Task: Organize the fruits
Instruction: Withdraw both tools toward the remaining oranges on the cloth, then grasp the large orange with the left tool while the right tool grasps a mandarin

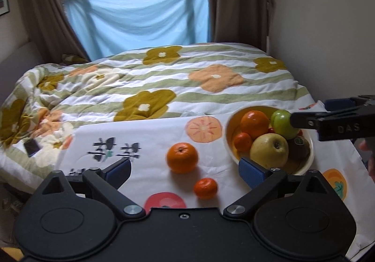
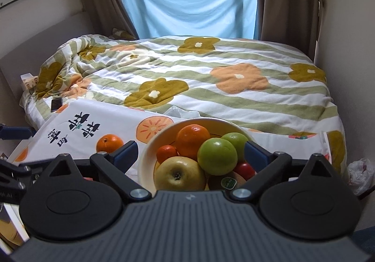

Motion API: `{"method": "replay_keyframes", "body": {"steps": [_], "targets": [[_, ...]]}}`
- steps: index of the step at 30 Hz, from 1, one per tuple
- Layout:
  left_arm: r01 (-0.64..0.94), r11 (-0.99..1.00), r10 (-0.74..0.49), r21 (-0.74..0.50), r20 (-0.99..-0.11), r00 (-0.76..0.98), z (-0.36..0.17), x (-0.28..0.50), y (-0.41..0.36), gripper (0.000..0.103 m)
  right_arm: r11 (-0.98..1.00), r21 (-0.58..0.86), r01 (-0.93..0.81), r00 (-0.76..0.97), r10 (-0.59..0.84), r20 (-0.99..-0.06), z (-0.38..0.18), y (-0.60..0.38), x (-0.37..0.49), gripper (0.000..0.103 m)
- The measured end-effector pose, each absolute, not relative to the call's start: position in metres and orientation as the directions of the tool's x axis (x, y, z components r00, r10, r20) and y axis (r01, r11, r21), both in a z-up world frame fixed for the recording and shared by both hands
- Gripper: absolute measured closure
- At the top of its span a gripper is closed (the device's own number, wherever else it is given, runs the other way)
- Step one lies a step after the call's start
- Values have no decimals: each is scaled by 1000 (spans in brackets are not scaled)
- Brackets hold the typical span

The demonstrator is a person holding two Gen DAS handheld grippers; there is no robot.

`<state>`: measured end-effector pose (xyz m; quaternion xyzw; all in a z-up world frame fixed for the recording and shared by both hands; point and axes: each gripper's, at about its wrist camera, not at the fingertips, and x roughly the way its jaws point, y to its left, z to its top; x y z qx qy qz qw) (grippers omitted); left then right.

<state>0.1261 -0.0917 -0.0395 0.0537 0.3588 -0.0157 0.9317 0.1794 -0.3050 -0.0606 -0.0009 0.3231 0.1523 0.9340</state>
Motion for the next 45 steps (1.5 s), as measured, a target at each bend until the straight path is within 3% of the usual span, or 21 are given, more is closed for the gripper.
{"method": "replay_keyframes", "body": {"steps": [6, 16, 27, 39, 42, 45], "targets": [[46, 992, 41, 118, -642, 765, -19, 118, -63, 1, 943, 96, -318, 743, 311, -593, -47, -292, 156, 0], [205, 969, -65, 136, -663, 745, -17, 147, -18, 1, 968, 142, -207, 761, 251, -598, -54, -255, 132, 0], [481, 872, -272, 91, -728, 629, -53, 207, 2, 1, 984, 172, -56, 712, 160, -684, -91, -200, 128, 0], [725, 687, -394, 59, -807, 440, -120, 265, -16, 2, 986, 161, 38, 628, 102, -772, -142, -147, 152, 0], [754, 656, -412, 40, -818, 401, -134, 272, -22, 7, 988, 147, 42, 621, 89, -779, -152, -136, 159, 0], [767, 641, -411, 26, -832, 372, -145, 281, -30, 18, 990, 131, 43, 605, 78, -792, -161, -129, 163, 0]]}}
